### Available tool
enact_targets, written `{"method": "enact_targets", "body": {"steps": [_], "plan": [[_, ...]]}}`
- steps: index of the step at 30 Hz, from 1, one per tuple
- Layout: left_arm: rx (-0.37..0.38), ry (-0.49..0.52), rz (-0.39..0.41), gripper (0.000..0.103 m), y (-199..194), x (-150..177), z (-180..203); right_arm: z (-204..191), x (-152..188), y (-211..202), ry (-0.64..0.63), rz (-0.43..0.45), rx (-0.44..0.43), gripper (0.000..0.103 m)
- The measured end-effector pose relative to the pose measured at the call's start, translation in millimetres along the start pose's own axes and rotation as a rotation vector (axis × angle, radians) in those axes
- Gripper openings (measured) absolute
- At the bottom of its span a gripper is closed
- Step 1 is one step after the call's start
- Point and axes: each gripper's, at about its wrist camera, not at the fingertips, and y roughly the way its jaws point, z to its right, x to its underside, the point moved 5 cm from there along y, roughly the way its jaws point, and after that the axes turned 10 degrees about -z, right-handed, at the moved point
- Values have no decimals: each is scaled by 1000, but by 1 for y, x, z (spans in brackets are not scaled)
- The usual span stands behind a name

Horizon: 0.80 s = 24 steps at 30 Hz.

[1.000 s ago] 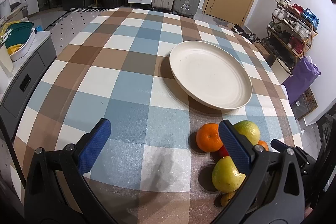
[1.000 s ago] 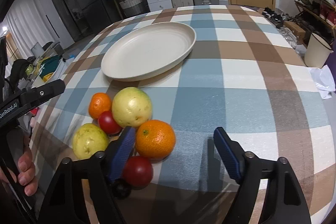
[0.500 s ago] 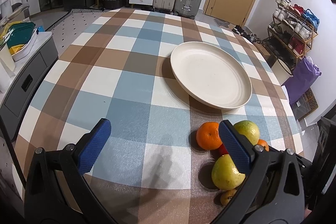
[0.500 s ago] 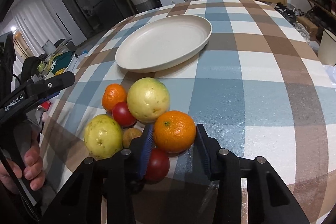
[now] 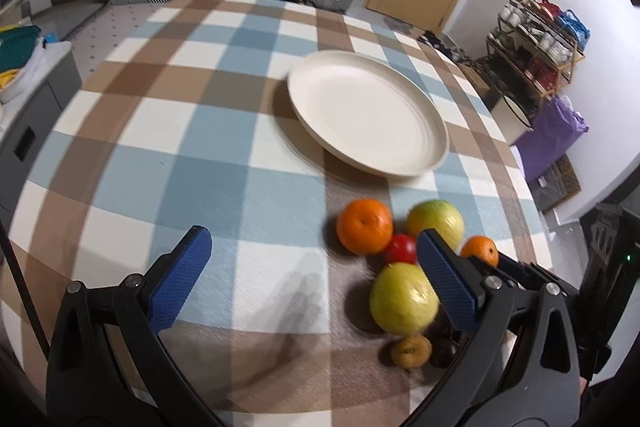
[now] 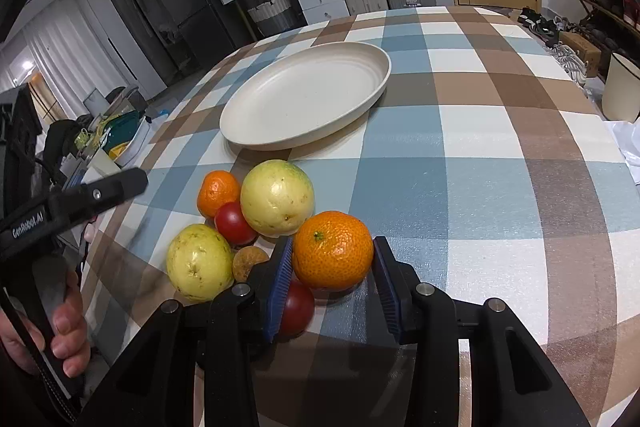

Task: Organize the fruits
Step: 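Lower the left gripper around the yellow pear and close it while the right gripper holds the orange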

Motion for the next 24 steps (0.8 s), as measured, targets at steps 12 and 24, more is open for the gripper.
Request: {"method": "enact_targets", "body": {"steps": [12, 24], "plan": [[68, 71, -117, 102, 25, 19, 32, 13, 5, -8, 40, 15, -23, 41], [82, 95, -176, 102, 44, 26, 45, 23, 6, -11, 64, 21, -34, 41]]}}
